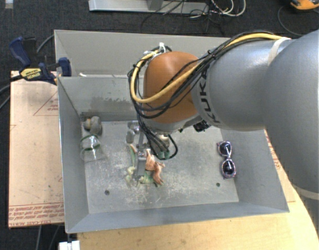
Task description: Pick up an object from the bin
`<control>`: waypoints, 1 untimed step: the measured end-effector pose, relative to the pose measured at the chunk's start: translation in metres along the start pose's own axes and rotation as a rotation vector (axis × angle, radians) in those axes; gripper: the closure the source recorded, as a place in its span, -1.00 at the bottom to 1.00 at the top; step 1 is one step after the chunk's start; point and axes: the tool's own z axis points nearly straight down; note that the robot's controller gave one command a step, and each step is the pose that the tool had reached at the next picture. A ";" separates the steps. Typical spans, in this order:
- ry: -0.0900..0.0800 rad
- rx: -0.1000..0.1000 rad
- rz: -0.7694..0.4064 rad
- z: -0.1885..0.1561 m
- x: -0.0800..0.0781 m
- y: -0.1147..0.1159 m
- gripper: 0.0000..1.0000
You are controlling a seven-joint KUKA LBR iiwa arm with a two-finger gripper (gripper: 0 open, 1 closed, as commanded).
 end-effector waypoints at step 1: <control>-0.007 -0.001 0.004 -0.005 -0.002 -0.001 -1.00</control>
Offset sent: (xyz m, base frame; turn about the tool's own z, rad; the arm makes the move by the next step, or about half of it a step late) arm -0.0149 -0.1046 -0.0472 -0.1931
